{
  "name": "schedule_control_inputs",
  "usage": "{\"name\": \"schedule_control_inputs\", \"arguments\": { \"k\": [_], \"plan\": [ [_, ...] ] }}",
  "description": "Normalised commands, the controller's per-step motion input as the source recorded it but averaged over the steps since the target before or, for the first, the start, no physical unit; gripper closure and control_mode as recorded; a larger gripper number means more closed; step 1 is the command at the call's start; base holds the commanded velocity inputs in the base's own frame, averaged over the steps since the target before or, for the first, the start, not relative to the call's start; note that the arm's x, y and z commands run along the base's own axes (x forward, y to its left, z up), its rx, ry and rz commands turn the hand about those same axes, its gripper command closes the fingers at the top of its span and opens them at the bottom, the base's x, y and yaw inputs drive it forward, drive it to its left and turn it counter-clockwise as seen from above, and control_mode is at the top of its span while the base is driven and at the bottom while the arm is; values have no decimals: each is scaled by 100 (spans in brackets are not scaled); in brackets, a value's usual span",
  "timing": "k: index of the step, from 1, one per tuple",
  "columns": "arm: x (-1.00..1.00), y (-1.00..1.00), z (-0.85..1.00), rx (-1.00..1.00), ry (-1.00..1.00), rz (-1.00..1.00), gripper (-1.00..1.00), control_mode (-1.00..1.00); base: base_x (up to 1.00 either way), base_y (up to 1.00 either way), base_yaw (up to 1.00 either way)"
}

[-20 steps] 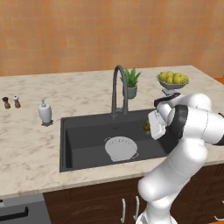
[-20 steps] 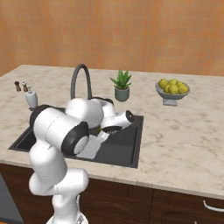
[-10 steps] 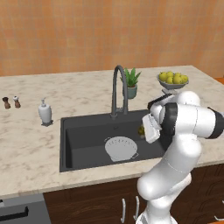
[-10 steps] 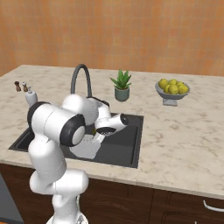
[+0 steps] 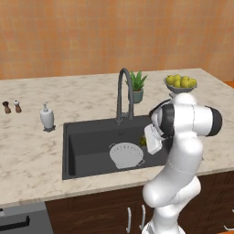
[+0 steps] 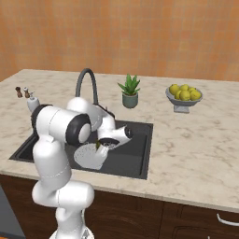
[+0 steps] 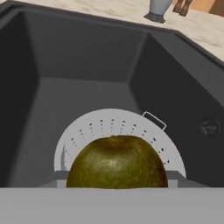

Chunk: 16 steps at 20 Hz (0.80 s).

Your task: Put the colander in the sink, put the kiwi in the colander, and turn on the sink faucet and pour water over the colander.

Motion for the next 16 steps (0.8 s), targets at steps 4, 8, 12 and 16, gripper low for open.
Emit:
{"name": "schedule_control_inputs", "arguments": {
  "k": [4, 8, 12, 16],
  "plan": [
    [10, 13, -42, 3, 0, 2, 100, -100, 0, 0, 0],
    [33, 11, -19, 4, 0, 3, 100, -100, 0, 0, 0],
    [34, 25, -19, 2, 0, 3, 100, -100, 0, 0, 0],
    [31, 38, -29, 0, 0, 1, 100, -100, 0, 0, 0]
  ]
}}
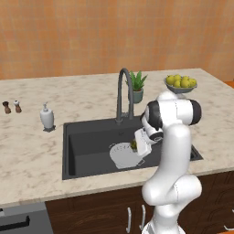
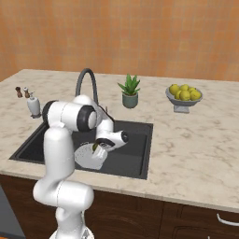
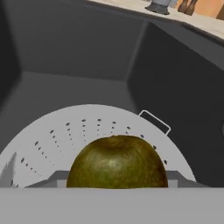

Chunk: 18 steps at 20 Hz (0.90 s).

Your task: Put the colander in the sink, put the kiwi in the colander, and turn on the sink faucet and pour water over the colander.

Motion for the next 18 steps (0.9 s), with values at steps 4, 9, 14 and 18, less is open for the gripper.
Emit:
{"name": "schedule_control_inputs", "arguments": {
  "k": [4, 9, 14, 18],
  "plan": [
    [20, 26, -64, 0, 2, 0, 100, -100, 0, 0, 0],
    [14, 18, -48, 0, 0, 0, 100, -100, 0, 0, 0],
    [8, 27, -25, 0, 0, 0, 100, -100, 0, 0, 0],
    [0, 24, -12, 0, -2, 0, -100, -100, 0, 0, 0]
  ]
}}
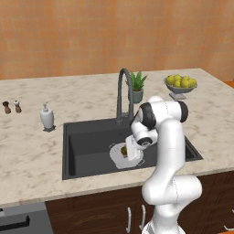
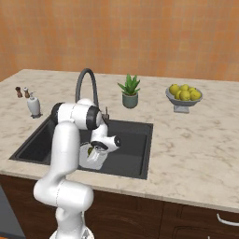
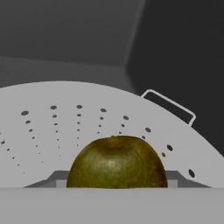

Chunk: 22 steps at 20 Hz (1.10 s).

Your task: Put the colander in the sink, put the kiwi in the colander, and turn on the sink faucet and pour water over the colander.

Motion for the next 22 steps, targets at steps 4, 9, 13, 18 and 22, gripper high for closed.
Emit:
{"name": "schedule_control_inputs", "arguments": {
  "k": [4, 9, 13, 18, 22],
  "plan": [
    [0, 6, -3, 1, -6, 0, -100, -100, 0, 0, 0],
    [-2, 1, 6, 2, -14, 0, -100, -100, 0, 0, 0],
    [-12, 0, 63, 9, -17, 0, -100, -100, 0, 0, 0],
    [-24, -7, 100, 13, -12, -6, -100, -100, 0, 0, 0],
    [-23, -22, 100, 13, -13, -18, -100, -100, 0, 0, 0]
  ]
}}
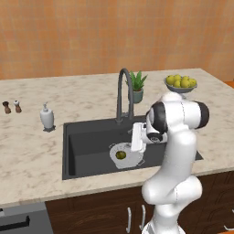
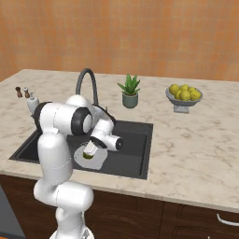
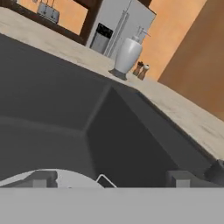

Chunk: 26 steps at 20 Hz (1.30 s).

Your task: Put the colander in the sink, put the kiwi in the colander, and turn on the sink faucet and pour water over the colander.

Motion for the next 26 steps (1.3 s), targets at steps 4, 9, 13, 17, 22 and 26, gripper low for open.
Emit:
{"name": "schedule_control_inputs", "arguments": {
  "k": [4, 9, 13, 17, 22, 26],
  "plan": [
    [-12, -16, 100, 7, -2, -16, -100, -100, 0, 0, 0],
    [-38, -16, 88, 2, -1, -16, -100, -100, 0, 0, 0],
    [-56, -28, 62, 3, -1, -11, -100, -100, 0, 0, 0],
    [-43, -56, 46, 11, -8, -1, -100, -100, 0, 0, 0],
    [-1, -58, 50, 27, -10, 0, -100, -100, 0, 0, 0],
    [9, -39, 39, 24, 0, 1, -100, -100, 0, 0, 0]
  ]
}}
